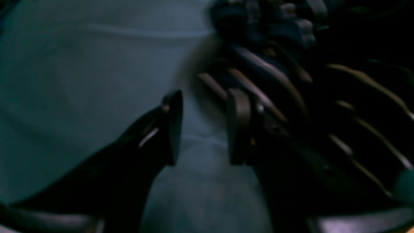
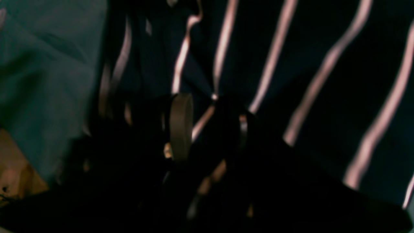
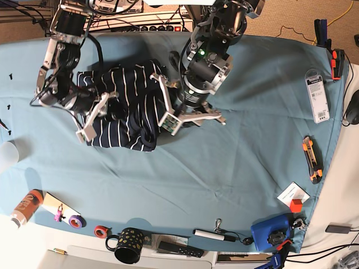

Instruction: Layout the t-shirt on the table in an organized manner, then fold the t-shirt properly

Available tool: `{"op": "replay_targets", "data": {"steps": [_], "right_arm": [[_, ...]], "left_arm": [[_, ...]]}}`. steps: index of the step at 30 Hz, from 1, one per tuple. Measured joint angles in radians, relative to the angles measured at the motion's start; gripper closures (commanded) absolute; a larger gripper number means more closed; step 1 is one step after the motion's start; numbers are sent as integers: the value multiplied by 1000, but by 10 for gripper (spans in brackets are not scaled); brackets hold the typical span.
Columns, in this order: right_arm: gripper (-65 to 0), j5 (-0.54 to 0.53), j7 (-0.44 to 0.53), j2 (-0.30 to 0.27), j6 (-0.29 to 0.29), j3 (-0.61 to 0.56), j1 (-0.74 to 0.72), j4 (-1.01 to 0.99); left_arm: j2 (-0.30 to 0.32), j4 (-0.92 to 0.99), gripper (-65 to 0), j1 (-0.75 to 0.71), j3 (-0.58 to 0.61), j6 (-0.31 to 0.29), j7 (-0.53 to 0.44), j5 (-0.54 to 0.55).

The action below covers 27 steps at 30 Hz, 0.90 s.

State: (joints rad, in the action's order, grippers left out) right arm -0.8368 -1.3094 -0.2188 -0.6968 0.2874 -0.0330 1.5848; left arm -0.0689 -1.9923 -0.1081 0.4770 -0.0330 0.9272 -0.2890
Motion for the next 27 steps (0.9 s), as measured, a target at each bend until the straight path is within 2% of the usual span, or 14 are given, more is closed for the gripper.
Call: {"op": "replay_targets", "data": {"steps": [2,4,7,12,16,20,24,27], "right_arm": [[-180,-39,1,1,0,-2,-43,1],[-180,-42,4,1,0,-2,-90,1],[-180,-37,4,3,0,-9,-137,2],[-180,88,21,3,0,-118,-143,0],[-180,180,91,5,0,-227,-139,-45],[-180,239,160,3,31,-264,-139,-107],[-180,246,158,3,34,-264,-139,-127],[-180,231,144,0,38,-264,-142,-127]], "left_arm": [[-1,-21,-216,0,1,23,3,-43],[-2,-44,-216,0,1,63,8,-81],[8,-79,-216,0,1,90,14,-113],[50,-98,-216,0,-11,97,39,-143],[58,-98,-216,-14,-116,97,41,-144],[58,-98,-190,-35,-261,97,45,-54],[58,-98,-133,-59,-381,40,44,29],[58,-98,-119,-71,-440,27,45,75]]}}
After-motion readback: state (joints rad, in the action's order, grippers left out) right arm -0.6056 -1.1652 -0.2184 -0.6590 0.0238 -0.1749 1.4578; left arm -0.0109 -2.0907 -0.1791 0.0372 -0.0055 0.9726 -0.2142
